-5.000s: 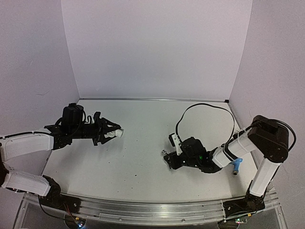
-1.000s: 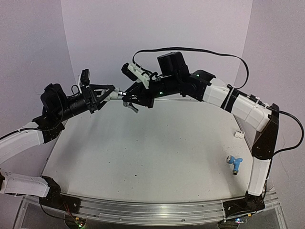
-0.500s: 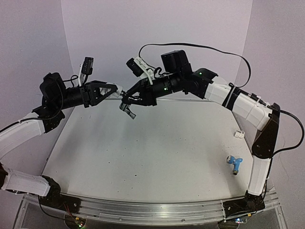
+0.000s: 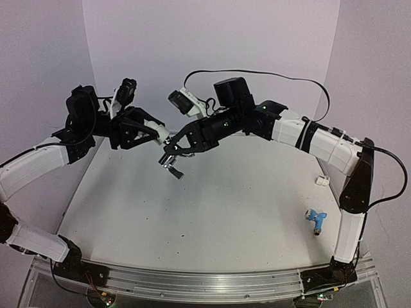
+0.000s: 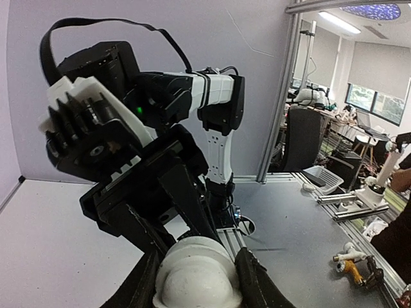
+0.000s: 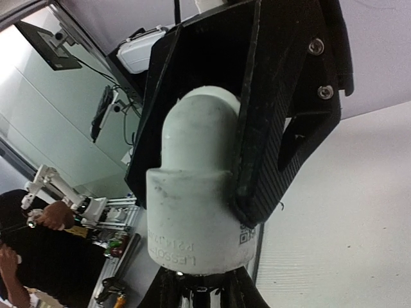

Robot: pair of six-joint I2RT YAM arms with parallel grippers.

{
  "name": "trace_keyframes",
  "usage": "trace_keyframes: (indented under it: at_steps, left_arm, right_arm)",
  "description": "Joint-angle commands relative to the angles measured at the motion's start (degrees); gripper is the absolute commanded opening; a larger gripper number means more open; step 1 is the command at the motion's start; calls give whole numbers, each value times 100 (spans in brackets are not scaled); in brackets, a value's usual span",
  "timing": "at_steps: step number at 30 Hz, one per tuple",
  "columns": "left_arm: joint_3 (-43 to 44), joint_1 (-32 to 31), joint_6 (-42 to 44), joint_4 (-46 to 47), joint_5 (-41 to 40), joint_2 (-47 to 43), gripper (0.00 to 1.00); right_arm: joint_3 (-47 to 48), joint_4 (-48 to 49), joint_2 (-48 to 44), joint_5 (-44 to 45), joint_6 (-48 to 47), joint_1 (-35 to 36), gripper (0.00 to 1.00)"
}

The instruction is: Install the water faucets

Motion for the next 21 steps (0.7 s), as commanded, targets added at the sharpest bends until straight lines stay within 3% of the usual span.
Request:
trace_keyframes:
  at_steps: [1,6,8,9,11,14,15,17,19,21]
  left_arm:
    - [273,-250,246,-649,1480,407,0]
    - [327,-185,284,-649,1225,370,0]
    - [326,-87,131,-664,865,294,6]
    - [308,25,-65,-670,549,189,18]
    - [234,129,-205,-682,175,-47,34]
    - [-118,274,-503,-778,-851,-709,80]
    - [-189,302,-593,-879,-1182,-962,88]
    - [-264,329,-768,-1084,-1821,-1212,98]
    - [-133,337,-1090,-1586,-2600,-1432,100]
    - [333,336,-1600,-2760,-4068,-1355,99]
  right_arm:
    - [189,3024,-211,-1090,1551,34,0]
    - [-229,3696,-327,-987,2092,34,0]
    - [-441,3748,-427,-768,2074,12,0]
    - [-623,3755,-518,-626,2000,-20,0]
    - [-948,3751,-644,-416,1886,-85,0]
    - [-1535,3770,-1010,180,1543,-348,0]
    - [-1688,3688,-1129,366,1350,-359,0]
    - [-1876,3621,-1250,601,1005,-427,0]
    - [-2000,3349,-1342,964,484,-475,0]
    - [-1969,2563,-1432,1550,-294,-475,0]
